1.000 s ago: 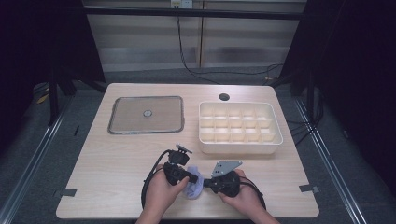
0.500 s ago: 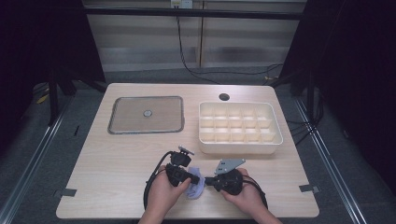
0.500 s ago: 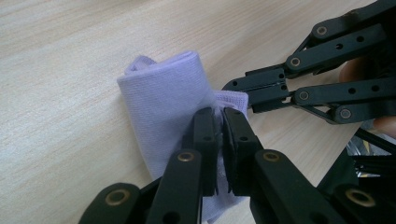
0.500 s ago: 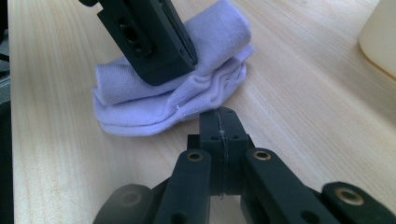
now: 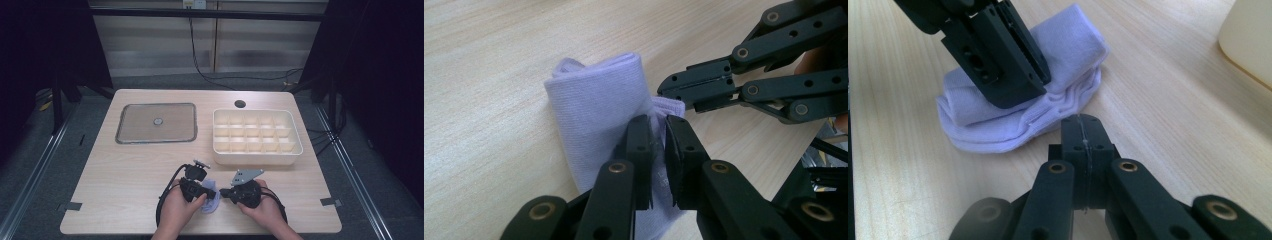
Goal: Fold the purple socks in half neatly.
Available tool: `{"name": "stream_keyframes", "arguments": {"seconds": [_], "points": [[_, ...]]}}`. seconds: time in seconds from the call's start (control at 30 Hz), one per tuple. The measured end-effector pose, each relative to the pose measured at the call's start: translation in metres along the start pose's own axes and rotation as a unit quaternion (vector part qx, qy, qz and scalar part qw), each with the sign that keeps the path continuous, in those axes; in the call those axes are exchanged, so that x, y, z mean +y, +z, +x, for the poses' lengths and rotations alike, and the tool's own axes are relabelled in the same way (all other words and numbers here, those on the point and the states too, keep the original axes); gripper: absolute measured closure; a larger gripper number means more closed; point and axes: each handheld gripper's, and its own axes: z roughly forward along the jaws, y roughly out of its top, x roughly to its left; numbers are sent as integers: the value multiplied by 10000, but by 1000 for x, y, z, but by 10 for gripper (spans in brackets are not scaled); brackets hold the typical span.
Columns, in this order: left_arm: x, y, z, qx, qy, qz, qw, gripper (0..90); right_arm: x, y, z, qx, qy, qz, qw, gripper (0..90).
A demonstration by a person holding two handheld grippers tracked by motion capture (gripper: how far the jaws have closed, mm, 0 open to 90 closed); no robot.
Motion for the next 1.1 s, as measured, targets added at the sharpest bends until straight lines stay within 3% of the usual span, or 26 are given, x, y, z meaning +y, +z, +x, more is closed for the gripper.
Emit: {"name": "stream_keyframes", "arguments": {"seconds": [0.5,0.67,0.83,1.1], "points": [[-6,3,-4,100,151,-155,9997,816,0,-9,-9,-158,116,-93,9998,900],[-8,3,-5,185,275,-200,9992,827,1,-13,-12,-112,157,-193,9996,900],[-9,3,-4,177,301,-255,9991,839,2,-17,-14,-145,140,-224,9995,900],[-13,4,-2,153,312,-382,9987,847,10,-24,-19,19,197,-473,9987,900]]}}
